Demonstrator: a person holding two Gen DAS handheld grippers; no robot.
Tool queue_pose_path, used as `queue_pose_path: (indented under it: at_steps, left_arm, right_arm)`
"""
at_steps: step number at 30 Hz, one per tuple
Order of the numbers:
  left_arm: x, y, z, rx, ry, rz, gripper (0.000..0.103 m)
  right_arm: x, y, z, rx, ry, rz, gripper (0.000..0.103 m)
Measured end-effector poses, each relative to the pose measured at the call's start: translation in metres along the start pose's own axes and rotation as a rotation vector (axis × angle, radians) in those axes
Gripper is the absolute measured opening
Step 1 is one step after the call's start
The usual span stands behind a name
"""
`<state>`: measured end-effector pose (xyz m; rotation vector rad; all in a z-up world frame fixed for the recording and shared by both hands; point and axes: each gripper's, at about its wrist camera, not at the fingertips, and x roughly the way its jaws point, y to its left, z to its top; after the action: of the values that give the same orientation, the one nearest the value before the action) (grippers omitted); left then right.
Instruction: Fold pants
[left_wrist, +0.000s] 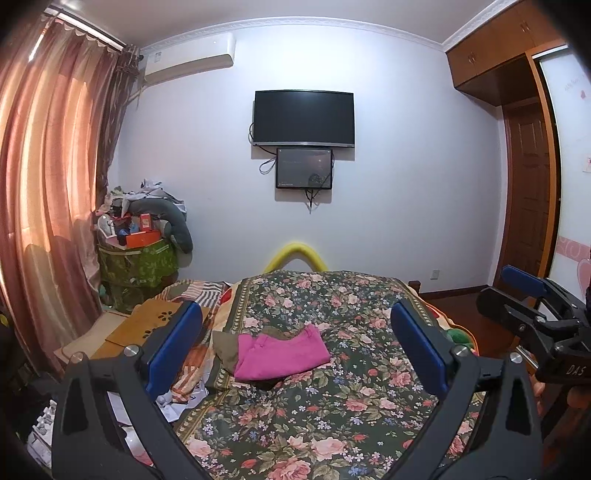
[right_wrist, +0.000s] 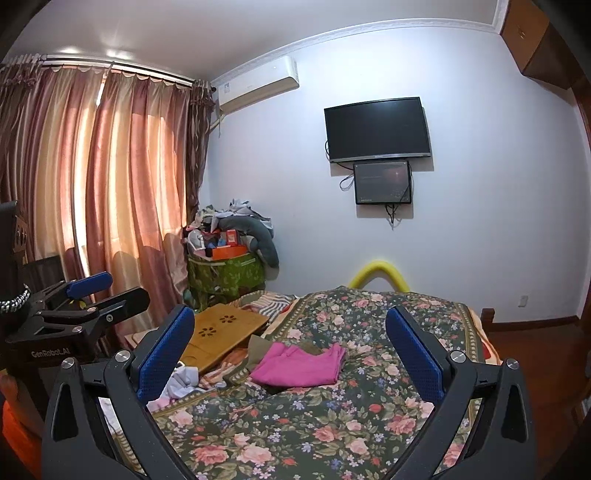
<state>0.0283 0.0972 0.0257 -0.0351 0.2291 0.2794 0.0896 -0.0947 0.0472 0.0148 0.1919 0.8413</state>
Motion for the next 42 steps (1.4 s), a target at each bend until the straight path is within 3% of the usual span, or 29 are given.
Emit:
queue_pose_path:
  at_steps: [42]
  left_arm:
    - [0.01,0.002,-0.009,-0.01,0.019,-0.026,0.103]
  right_arm:
    - [-0.001,-0.006,0.003,0.017,0.019,-0.013,0.103]
